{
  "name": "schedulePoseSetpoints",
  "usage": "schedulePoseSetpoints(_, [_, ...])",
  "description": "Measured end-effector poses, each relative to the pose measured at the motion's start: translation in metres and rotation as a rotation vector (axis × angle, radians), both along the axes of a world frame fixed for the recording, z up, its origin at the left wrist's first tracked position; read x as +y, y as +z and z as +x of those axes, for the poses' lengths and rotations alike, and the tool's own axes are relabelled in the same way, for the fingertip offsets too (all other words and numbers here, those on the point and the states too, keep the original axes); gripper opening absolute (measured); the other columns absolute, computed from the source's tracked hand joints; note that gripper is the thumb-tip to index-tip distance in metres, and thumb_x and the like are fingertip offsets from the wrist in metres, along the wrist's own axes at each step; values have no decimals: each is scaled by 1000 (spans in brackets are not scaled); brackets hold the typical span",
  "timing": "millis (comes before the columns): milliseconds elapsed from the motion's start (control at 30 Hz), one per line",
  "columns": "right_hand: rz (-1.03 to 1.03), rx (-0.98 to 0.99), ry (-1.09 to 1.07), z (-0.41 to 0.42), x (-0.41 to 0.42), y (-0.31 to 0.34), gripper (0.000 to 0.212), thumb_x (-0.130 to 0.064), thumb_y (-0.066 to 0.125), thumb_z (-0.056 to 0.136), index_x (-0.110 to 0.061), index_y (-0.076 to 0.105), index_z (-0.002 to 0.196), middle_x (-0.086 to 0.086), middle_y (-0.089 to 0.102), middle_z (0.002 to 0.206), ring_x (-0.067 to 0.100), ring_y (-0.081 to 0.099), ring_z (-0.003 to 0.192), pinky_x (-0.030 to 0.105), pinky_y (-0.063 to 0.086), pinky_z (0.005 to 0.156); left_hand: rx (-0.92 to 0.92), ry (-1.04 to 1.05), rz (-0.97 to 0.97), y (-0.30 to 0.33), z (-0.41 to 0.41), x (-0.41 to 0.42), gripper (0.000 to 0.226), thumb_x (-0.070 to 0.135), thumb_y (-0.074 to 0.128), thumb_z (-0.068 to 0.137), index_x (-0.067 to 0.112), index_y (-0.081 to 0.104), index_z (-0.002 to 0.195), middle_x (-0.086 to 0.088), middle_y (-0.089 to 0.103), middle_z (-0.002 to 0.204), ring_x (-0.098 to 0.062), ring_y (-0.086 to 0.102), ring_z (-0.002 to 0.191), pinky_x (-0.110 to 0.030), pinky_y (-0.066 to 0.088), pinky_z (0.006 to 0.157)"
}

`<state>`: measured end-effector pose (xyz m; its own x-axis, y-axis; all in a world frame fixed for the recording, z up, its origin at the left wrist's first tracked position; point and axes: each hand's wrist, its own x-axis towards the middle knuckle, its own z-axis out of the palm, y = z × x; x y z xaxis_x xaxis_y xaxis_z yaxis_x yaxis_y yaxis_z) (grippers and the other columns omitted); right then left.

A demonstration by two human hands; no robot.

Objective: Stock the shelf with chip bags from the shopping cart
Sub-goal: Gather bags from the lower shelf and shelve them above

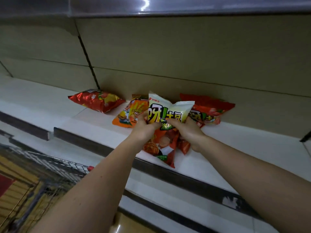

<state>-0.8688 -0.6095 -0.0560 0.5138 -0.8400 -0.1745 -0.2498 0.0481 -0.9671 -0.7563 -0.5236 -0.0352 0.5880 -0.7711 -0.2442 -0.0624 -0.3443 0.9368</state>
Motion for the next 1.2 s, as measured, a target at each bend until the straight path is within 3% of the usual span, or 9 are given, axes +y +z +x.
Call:
schedulePoseSetpoints(100, [43, -63, 14, -3, -6, 10, 13, -35, 64, 84, -27, 62, 94, -2, 67, 103, 16, 62, 95, 28, 48, 75, 35, -38, -24, 3, 9, 1, 78, 29, 74, 80, 18, 30, 143, 1, 55, 124, -16, 55, 101, -29, 42, 86])
schedulePoseSetpoints(233, [91, -103, 45, -6, -18, 28, 41, -46, 69, 75, -19, 65, 106, 4, 68, 110, 21, 63, 103, 43, 48, 96, 74, -79, -2, 9, 17, 3, 81, 48, 82, 63, 29, 40, 128, 5, 57, 120, -18, 58, 103, -36, 46, 94])
schedulePoseSetpoints(367, [-127, -3, 25, -10, -31, 51, 30, -45, 48, 92, -20, 65, 95, 8, 65, 113, 25, 59, 108, 41, 42, 102, 125, -81, -39, 10, 18, 0, 83, 49, 80, 51, 23, 52, 125, -3, 67, 113, -21, 64, 99, -35, 50, 87])
schedulePoseSetpoints(467, [-545, 391, -34, -23, -45, 64, 40, -34, 34, 100, -6, 58, 117, 16, 58, 121, 31, 52, 115, 26, 36, 87, 181, 1, -29, 10, 23, -4, 101, 56, 78, 39, 20, 50, 129, -7, 67, 116, -27, 65, 102, -45, 48, 98])
schedulePoseSetpoints(533, [-780, 462, -79, -31, -61, 62, 37, -30, 48, 95, -13, 54, 127, 11, 56, 129, 28, 51, 118, 30, 38, 92, 168, 0, -24, 12, 23, -6, 96, 57, 76, 42, 21, 52, 128, -6, 68, 115, -27, 65, 102, -46, 47, 99])
schedulePoseSetpoints(733, [-931, 871, 153, -54, -74, 23, 60, -41, 63, 82, -27, 41, 137, 4, 56, 127, 29, 51, 116, 39, 43, 95, 97, -32, -2, 9, 20, -16, 48, 44, 75, 72, 30, 55, 113, -2, 68, 113, -25, 63, 104, -42, 47, 97])
schedulePoseSetpoints(967, [-1286, 693, -10, -90, -53, -34, 57, -14, 90, 42, -15, 72, 96, 6, 69, 81, 32, 65, 74, 37, 48, 70, 15, -52, 54, 14, 9, -34, 70, 51, 82, 63, 22, 58, 123, -5, 66, 117, -27, 62, 105, -41, 46, 98])
schedulePoseSetpoints(1100, [-1412, 741, 48, -116, -42, -62, 55, -12, 92, 38, -19, 74, 90, 2, 69, 83, 26, 60, 76, 35, 30, 77, -26, -132, 59, 14, -5, -42, 62, 35, 79, 73, 20, 54, 128, -4, 63, 120, -22, 58, 100, -31, 43, 87])
schedulePoseSetpoints(1200, [-1393, 741, 79, -128, -39, -70, 57, -14, 92, 36, -20, 75, 89, 0, 70, 85, 21, 54, 83, 35, 36, 81, -24, -180, 57, 12, -16, -46, 65, 34, 79, 73, 21, 53, 130, -5, 62, 124, -23, 58, 103, -32, 43, 90])
